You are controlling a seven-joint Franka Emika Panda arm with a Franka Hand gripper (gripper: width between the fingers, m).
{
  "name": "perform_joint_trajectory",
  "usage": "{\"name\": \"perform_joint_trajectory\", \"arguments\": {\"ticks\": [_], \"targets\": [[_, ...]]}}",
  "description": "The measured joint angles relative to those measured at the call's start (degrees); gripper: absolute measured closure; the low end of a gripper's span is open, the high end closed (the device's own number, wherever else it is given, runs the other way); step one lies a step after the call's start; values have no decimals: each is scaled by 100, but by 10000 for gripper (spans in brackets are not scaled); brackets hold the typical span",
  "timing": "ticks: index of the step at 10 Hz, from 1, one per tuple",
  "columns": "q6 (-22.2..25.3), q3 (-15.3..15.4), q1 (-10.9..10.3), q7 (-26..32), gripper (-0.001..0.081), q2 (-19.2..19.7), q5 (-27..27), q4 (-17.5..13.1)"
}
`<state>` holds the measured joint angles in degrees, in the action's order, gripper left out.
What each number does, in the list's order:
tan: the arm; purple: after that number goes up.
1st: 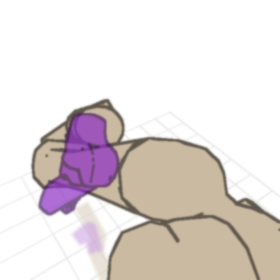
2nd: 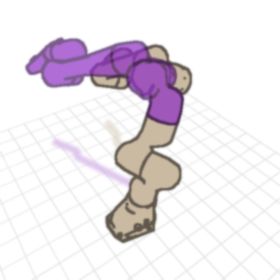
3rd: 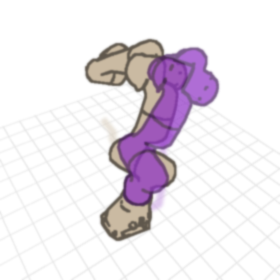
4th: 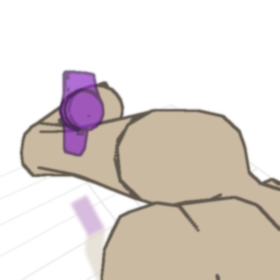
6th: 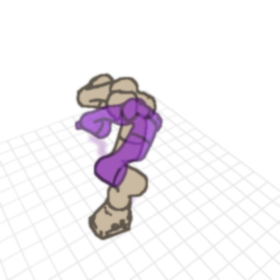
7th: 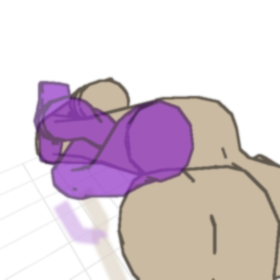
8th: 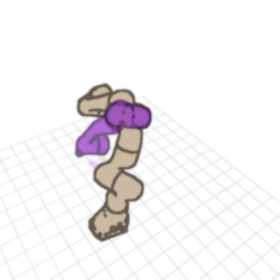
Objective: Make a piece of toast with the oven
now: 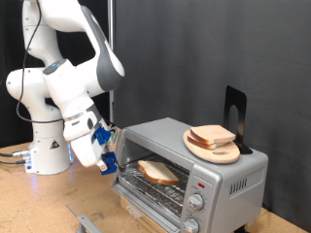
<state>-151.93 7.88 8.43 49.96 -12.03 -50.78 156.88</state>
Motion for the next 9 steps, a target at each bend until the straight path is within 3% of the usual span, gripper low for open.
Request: {"name": "perform_joint_trajectory", "arguments": {"ticks": [5,9], "targets": [[-109,277,-8,-242,315,-1,47,70],[308,181,321,-406,315,-78,677,81]]}}
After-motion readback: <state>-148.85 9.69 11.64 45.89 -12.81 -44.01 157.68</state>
